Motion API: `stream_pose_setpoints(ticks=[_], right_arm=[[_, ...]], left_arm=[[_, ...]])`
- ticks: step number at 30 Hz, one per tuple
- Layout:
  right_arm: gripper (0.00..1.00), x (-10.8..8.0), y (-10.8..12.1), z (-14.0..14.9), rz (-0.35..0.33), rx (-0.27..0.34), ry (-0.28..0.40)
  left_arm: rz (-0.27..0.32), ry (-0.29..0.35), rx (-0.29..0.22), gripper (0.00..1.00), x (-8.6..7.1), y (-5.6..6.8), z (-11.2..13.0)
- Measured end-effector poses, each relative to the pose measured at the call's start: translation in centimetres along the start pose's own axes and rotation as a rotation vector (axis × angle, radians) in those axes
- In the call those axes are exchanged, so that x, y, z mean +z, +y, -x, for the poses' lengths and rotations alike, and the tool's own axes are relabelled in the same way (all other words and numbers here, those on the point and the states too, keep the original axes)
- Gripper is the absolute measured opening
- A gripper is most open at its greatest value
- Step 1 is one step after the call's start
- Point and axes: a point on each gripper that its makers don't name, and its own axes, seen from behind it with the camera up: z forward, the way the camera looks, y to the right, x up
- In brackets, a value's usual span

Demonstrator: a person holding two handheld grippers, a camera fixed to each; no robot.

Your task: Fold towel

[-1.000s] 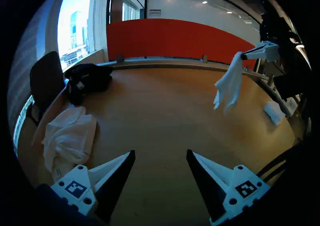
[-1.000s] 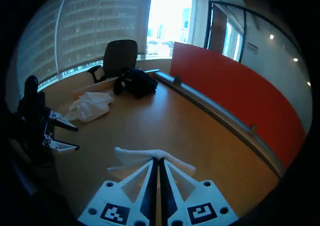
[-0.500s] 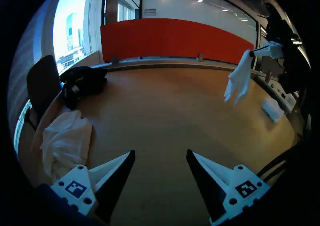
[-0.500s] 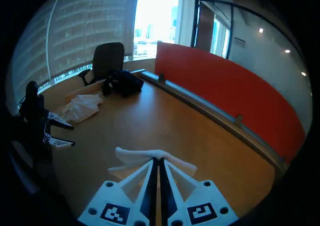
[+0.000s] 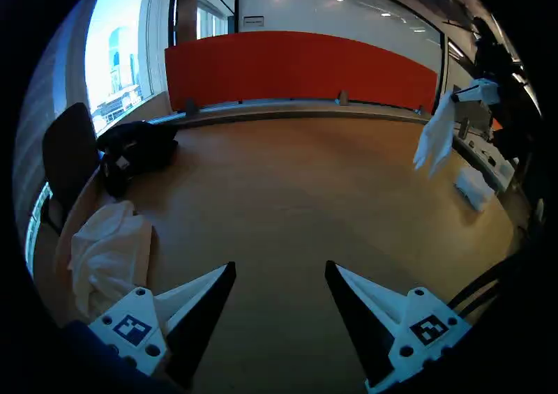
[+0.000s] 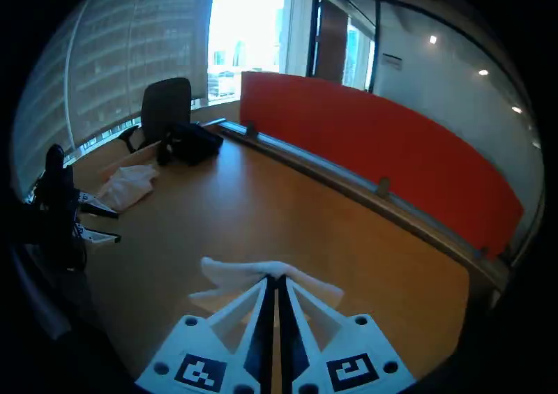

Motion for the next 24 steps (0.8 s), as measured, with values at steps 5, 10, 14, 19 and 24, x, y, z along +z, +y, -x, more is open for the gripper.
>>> stream_pose_setpoints(ticks=[5,10,14,19,24], right_arm=[[0.05,-1.5,2.5,1.3,0.034,0.021,-0.009],[0.05,-2.9,5.1,2.5,0.068,0.040,-0.019],[0.05,-4.1,7.2,3.3,0.095,0.051,-0.028],[0.05,-5.5,9.8,4.6,0.132,0.065,-0.044],[0.05,-6.8,12.1,5.6,0.165,0.078,-0.059]], left_arm=[[0.003,-0.001,0.007,0.95,0.1,0.4,-0.2],[0.001,-0.005,0.012,0.95,0.2,0.5,-0.2],[0.001,-0.009,0.014,0.95,0.3,0.7,-0.2],[0.003,-0.014,0.022,0.95,0.5,1.0,-0.2],[0.005,-0.015,0.036,0.95,0.6,1.3,-0.5]])
